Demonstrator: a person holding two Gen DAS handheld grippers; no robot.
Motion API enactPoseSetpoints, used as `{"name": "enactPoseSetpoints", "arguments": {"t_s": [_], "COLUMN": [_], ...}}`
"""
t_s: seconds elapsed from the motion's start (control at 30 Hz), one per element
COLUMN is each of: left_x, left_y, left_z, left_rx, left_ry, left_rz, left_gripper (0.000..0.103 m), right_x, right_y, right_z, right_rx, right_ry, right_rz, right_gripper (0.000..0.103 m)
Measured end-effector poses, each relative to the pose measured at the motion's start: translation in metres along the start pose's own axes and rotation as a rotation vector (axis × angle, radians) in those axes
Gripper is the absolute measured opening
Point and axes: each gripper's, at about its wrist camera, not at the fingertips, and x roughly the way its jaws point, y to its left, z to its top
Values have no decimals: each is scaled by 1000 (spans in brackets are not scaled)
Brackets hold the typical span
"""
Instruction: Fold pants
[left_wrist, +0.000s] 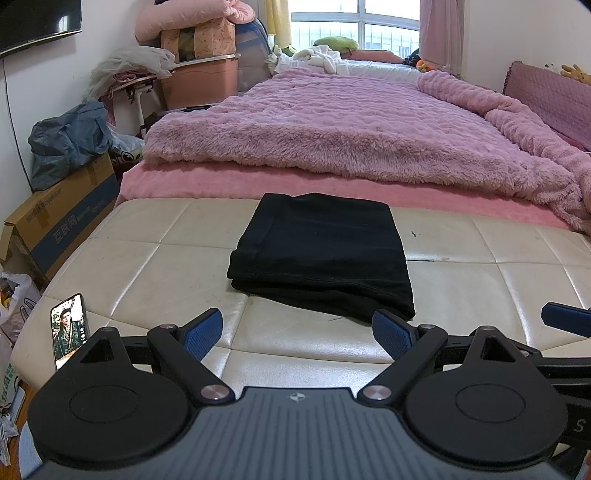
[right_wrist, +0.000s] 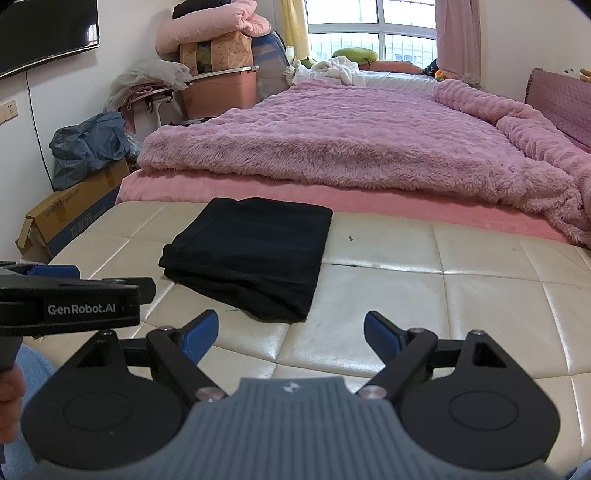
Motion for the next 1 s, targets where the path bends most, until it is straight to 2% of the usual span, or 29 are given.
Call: {"name": "enactPoseSetpoints", "arguments": {"t_s": [1.0], "left_x": [-7], "left_y": [-5], "left_z": [-2], "left_rx": [-17], "left_ry": [6], "left_rz": [9], "left_gripper": [103], "right_x": [-4], "right_y": [2], "right_z": [-1], "right_rx": [5], "right_ry": [-3], "right_rz": [-2], "right_gripper": [82]}}
